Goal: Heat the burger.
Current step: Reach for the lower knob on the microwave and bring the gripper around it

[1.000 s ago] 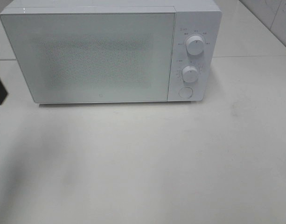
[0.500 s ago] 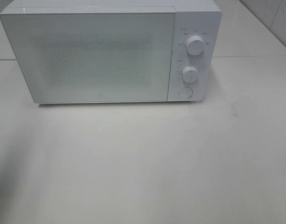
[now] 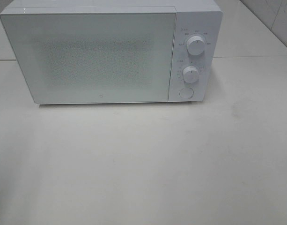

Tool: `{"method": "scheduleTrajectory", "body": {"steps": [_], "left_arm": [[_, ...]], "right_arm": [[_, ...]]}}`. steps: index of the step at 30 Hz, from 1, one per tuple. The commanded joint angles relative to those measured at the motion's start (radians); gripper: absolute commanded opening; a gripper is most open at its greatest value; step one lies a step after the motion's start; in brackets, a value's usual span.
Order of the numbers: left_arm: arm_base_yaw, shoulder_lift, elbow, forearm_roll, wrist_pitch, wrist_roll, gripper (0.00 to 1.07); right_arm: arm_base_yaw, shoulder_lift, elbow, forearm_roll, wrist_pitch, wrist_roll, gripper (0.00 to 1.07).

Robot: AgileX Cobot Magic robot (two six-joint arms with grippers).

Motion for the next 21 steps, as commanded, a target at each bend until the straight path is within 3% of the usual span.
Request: {"method": "scheduleTrajectory", "body": {"steps": [1,5,17,21], "left_arm": [[0.001,-0.109,0.042,0.015,-0.047,-0.014,0.98],[0.001,-0.256,0.039,0.021,-0.047,-0.017,0.98],[0.001,-0.433,0.039,-0.027,-0.049,-0.017,0.98],[0.057,-0.477,0.039,-0.026,-0.049,-0.013,0.98]], "right_arm": [[-0.006,-0.025,0.002,-0.001,-0.007,-0.012,0.75],[-0.006,-0.025,0.002,-0.001,-0.007,-0.012,0.75],[-0.006,-0.025,0.002,-0.001,-0.007,-0.012,0.75],[-0.006,-0.025,0.002,-0.001,-0.007,-0.012,0.75]]}}
